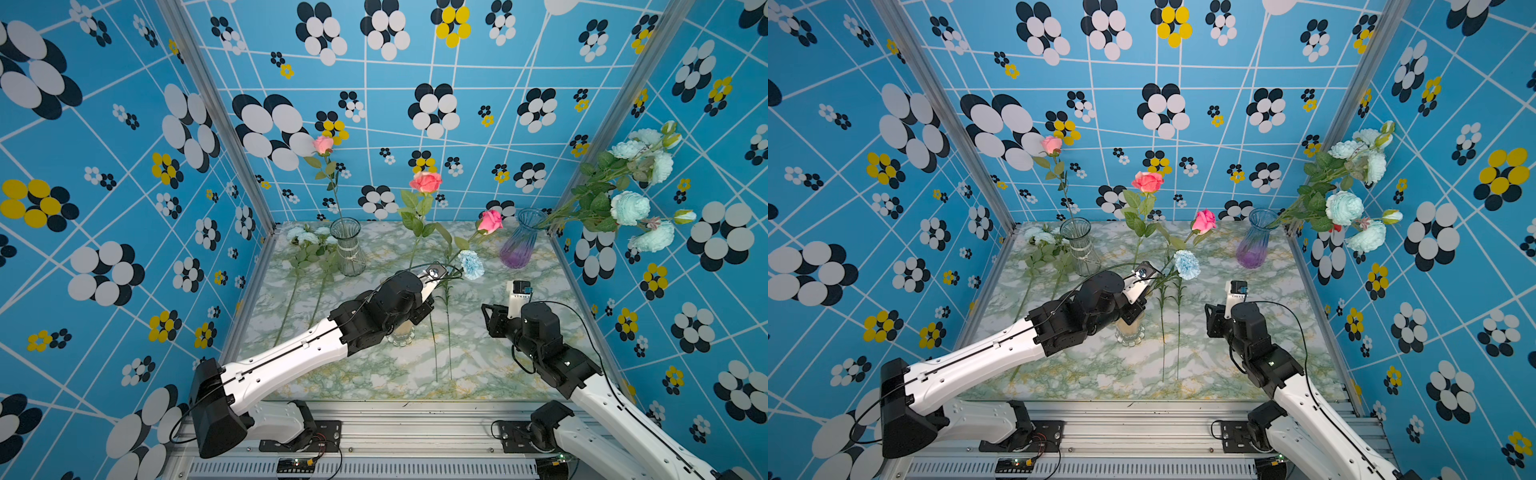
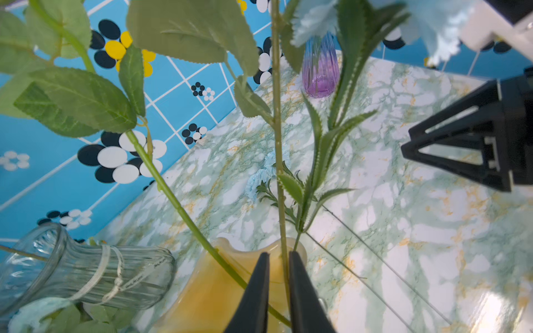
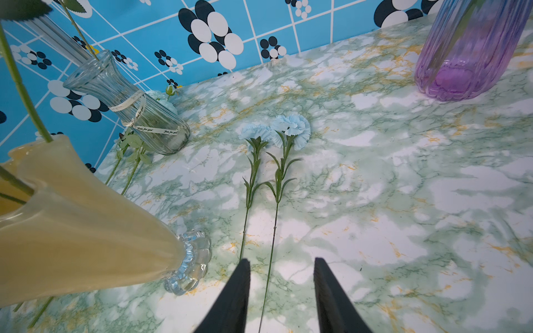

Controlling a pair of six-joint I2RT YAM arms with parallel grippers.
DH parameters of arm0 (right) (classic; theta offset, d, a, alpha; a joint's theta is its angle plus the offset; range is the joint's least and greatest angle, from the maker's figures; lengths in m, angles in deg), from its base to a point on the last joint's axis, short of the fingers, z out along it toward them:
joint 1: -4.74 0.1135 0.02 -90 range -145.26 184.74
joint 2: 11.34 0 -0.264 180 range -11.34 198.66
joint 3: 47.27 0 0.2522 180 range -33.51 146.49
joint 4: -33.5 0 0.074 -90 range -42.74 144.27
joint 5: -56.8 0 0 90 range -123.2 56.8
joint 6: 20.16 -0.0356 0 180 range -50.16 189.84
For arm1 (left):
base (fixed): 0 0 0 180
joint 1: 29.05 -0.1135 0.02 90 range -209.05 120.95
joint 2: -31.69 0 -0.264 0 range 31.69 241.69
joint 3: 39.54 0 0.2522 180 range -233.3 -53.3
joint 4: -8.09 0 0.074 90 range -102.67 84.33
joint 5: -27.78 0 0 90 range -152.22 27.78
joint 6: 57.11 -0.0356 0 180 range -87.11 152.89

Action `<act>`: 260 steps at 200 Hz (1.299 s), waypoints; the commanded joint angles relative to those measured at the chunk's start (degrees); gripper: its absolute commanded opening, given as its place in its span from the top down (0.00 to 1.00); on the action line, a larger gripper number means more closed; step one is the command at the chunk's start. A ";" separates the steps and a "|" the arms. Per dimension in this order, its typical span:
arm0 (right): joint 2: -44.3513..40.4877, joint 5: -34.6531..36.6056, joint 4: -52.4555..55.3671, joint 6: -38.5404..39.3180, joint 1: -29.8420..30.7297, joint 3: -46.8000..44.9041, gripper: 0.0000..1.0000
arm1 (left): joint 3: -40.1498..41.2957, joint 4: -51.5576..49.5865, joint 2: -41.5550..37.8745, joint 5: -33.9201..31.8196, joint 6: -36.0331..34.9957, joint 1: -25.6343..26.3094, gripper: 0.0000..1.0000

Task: Pick out blue flowers from the vase
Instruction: Pick up the flower from the vase.

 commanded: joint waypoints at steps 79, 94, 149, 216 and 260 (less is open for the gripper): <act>0.46 0.78 -0.86 0.66 -0.38 -0.40 0.61 | -10.41 -15.52 6.43 9.22 -0.17 -3.11 0.64; 0.69 0.79 -0.84 0.73 -0.36 -0.24 0.61 | -11.62 -16.20 7.80 9.73 -0.17 -3.12 0.66; 0.73 0.69 -0.85 0.77 -0.51 -0.22 0.62 | -12.92 -16.21 10.38 9.47 -0.34 -3.29 0.69; 0.74 0.73 -0.87 0.73 -0.45 -0.22 0.62 | -12.64 -13.71 10.49 9.02 -0.78 -3.38 0.70; 0.73 0.63 -0.93 0.78 -0.44 -0.32 0.63 | -13.22 -12.99 11.67 9.24 -1.13 -3.37 0.71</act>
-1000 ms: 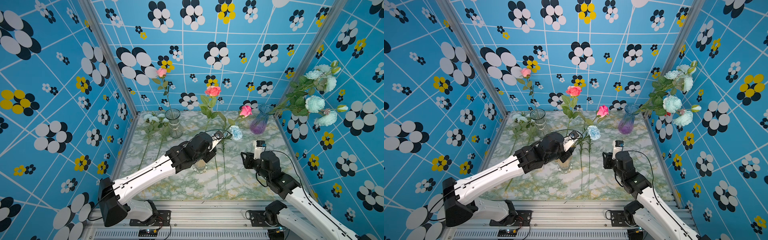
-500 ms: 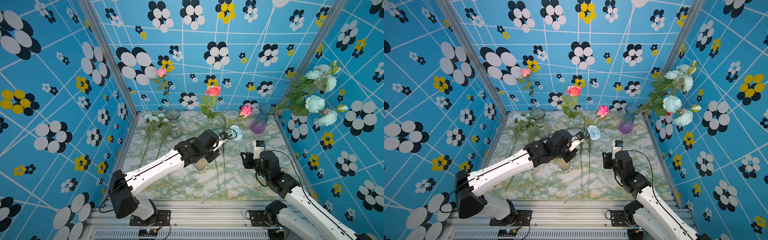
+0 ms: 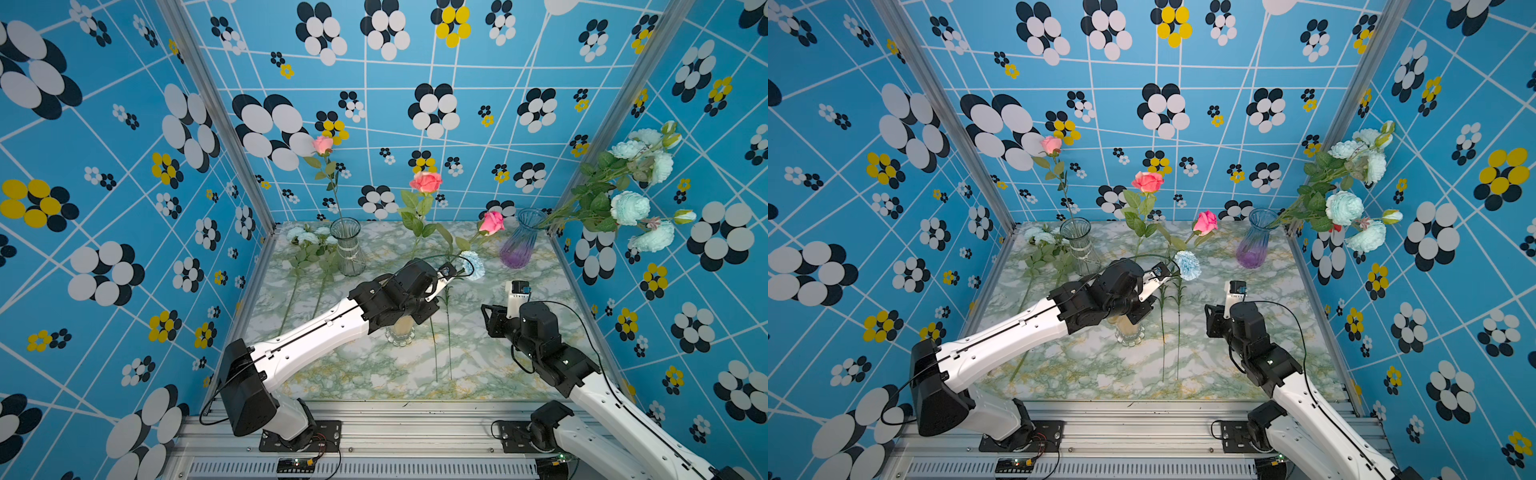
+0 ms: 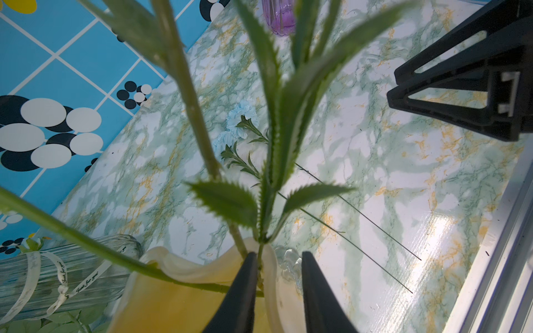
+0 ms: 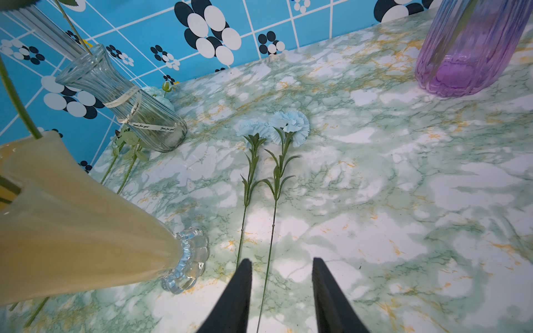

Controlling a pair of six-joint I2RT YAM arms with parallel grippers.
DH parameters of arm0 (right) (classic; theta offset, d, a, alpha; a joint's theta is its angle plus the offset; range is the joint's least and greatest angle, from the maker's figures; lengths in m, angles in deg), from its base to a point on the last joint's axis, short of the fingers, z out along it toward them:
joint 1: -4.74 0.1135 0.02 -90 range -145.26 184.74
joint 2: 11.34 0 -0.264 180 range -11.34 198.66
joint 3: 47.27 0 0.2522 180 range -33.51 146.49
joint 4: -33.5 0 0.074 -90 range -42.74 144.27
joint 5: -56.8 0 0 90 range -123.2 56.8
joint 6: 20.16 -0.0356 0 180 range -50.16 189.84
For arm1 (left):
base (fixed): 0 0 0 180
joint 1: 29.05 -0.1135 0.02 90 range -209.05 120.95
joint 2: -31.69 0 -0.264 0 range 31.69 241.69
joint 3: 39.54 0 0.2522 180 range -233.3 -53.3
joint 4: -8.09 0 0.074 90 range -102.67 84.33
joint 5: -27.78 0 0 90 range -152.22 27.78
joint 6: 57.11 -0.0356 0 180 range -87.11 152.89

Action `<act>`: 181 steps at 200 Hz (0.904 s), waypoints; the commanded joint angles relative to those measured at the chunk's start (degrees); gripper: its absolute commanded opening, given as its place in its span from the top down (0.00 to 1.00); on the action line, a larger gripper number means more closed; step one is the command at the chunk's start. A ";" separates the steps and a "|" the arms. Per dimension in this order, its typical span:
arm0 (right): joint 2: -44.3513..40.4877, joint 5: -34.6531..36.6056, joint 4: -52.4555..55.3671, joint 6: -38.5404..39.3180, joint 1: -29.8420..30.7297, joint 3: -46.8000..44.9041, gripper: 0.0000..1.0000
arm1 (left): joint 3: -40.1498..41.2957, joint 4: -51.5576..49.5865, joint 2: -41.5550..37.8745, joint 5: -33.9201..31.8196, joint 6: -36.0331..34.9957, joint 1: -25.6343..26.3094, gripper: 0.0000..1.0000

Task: Pick out blue flowers from the vase
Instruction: Pick up the flower from the vase.

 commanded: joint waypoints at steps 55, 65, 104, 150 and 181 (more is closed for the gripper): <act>-0.09 0.60 -0.90 0.75 -0.51 -0.31 0.63 | -1.80 3.15 1.79 0.21 -1.46 -0.82 0.70; -0.16 0.67 -0.87 0.82 -0.45 -0.31 0.63 | -1.67 3.29 1.85 0.31 -1.46 -1.01 0.70; -0.10 0.65 -0.90 0.81 -0.46 -0.31 0.63 | -1.62 3.36 2.28 -0.03 -1.44 -1.24 0.73; -0.15 0.67 -0.90 0.81 -0.44 -0.31 0.63 | -1.45 3.97 2.29 -0.33 -1.50 -1.35 0.77; -0.18 0.61 -0.90 0.75 -0.44 -0.39 0.63 | -1.36 3.94 2.47 -0.62 -1.53 -1.36 0.81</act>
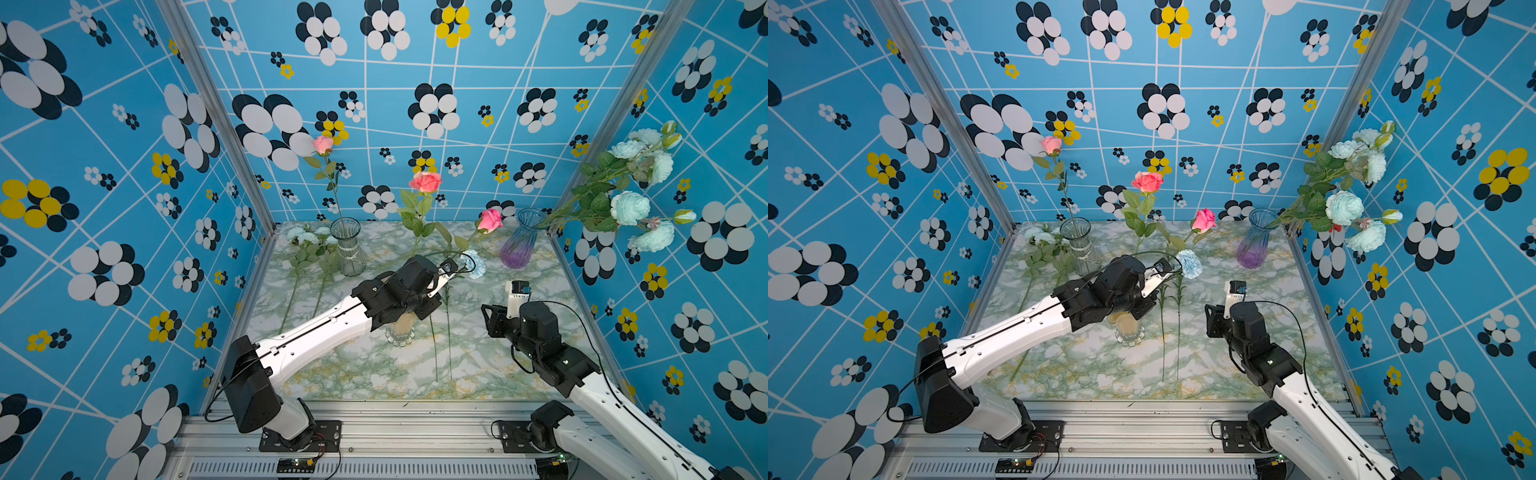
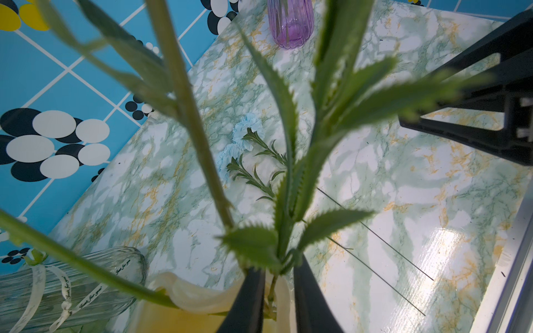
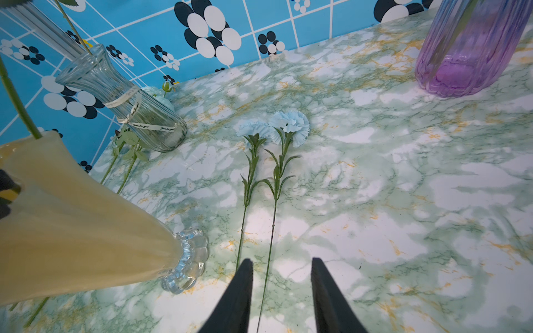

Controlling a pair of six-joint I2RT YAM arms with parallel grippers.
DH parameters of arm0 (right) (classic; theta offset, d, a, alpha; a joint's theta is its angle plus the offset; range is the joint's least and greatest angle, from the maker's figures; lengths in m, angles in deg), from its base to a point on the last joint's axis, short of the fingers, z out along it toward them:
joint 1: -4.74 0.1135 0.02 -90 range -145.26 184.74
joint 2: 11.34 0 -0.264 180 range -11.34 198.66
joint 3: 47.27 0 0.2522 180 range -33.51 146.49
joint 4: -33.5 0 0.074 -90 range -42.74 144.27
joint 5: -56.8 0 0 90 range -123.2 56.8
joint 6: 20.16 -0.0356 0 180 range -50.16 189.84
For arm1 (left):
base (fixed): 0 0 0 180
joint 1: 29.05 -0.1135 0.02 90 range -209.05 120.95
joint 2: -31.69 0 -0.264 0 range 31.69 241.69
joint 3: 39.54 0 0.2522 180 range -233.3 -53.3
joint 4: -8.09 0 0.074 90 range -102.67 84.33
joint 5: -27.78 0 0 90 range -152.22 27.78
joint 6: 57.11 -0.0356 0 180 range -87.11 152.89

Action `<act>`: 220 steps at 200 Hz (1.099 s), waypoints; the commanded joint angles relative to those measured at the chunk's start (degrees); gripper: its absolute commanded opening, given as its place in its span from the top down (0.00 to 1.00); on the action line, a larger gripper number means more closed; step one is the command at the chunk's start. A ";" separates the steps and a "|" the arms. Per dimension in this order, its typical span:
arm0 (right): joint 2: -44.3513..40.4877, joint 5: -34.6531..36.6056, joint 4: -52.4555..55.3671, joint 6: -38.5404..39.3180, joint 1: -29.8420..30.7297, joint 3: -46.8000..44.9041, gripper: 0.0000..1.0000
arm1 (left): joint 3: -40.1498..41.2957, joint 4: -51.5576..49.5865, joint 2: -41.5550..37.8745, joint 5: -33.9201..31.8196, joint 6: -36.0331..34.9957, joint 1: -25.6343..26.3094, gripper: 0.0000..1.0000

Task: Pick out blue flowers from the vase
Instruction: Pick up the flower from the vase.

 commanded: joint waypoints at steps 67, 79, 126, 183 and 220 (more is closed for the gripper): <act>-0.44 0.60 -0.90 0.78 -0.44 -0.44 0.63 | -0.04 0.75 -0.10 -2.13 -0.90 -0.58 0.90; -0.44 0.61 -0.90 0.81 -0.46 -0.48 0.64 | 0.09 0.95 -0.42 -2.21 -0.86 -0.59 0.92; -0.71 0.73 -0.71 0.77 -0.44 -0.43 0.64 | -0.12 0.85 -1.01 -4.43 -1.67 -0.54 0.97; -1.21 0.76 -0.63 0.67 -0.44 -0.59 0.46 | -3.29 1.08 -3.38 -5.08 -1.95 -0.60 1.00; -1.19 0.78 -0.64 0.70 -0.48 -0.62 0.43 | -7.26 -0.25 -4.96 -1.71 -0.10 -0.68 1.00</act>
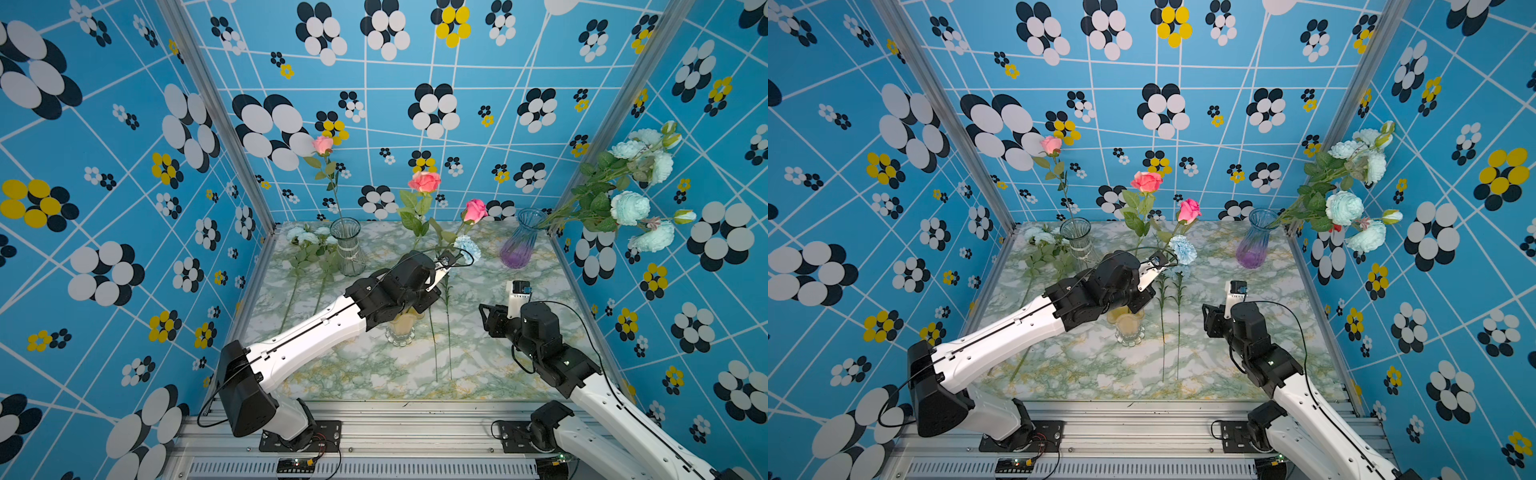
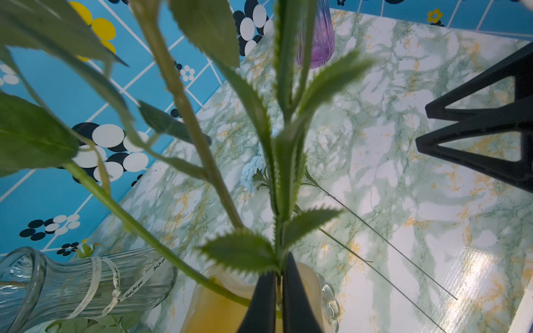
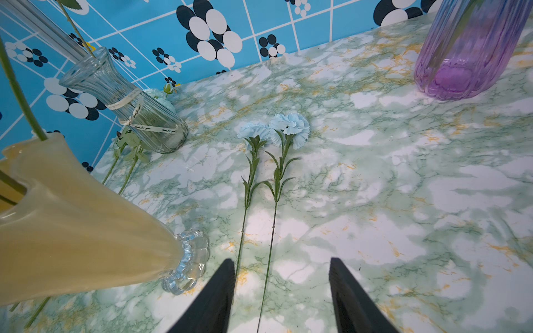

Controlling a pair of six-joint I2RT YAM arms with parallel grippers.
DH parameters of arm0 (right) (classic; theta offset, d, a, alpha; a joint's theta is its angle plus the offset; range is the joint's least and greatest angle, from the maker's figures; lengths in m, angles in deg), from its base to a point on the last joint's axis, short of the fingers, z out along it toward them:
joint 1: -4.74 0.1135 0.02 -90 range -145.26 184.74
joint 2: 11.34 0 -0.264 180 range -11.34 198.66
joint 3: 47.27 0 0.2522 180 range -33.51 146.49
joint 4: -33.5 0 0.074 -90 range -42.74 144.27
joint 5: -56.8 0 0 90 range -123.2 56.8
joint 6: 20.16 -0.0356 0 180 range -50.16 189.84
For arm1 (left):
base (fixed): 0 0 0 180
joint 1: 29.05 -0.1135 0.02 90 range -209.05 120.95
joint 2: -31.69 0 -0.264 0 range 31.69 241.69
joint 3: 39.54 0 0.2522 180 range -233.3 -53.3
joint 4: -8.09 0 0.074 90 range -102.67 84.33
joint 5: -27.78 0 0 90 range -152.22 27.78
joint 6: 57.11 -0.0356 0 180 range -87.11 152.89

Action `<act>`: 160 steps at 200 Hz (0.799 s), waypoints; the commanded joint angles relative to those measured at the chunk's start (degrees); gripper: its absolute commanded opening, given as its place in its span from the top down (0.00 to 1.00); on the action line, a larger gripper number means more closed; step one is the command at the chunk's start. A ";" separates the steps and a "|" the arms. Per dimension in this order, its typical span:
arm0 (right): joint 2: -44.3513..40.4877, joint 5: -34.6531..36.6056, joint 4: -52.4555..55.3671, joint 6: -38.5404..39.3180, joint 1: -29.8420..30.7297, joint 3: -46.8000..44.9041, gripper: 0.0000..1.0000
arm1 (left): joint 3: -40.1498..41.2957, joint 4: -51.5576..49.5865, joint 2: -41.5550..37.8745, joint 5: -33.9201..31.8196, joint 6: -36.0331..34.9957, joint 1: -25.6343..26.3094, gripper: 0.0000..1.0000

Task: Pick out blue flowers from the vase
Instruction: Pick up the flower from the vase.

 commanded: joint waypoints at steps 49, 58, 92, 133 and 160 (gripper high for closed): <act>-0.44 0.82 -0.66 0.37 -0.33 -0.48 0.41 | -8.42 -2.07 -4.93 7.15 2.94 -0.52 1.00; -0.38 0.80 -0.64 0.36 -0.33 -0.42 0.41 | -8.89 -2.20 -5.46 7.83 3.03 -0.50 1.00; -0.10 0.79 -0.58 0.44 -0.33 -0.29 0.39 | -12.22 -3.41 -7.32 8.87 3.50 -0.54 1.00; 0.77 0.88 0.07 0.60 -0.35 0.55 0.31 | -18.91 -5.33 -9.57 9.84 5.55 -0.49 1.00; 1.27 0.78 1.08 0.69 -0.50 1.44 0.25 | -22.62 -6.30 -11.14 11.68 7.52 -0.79 1.00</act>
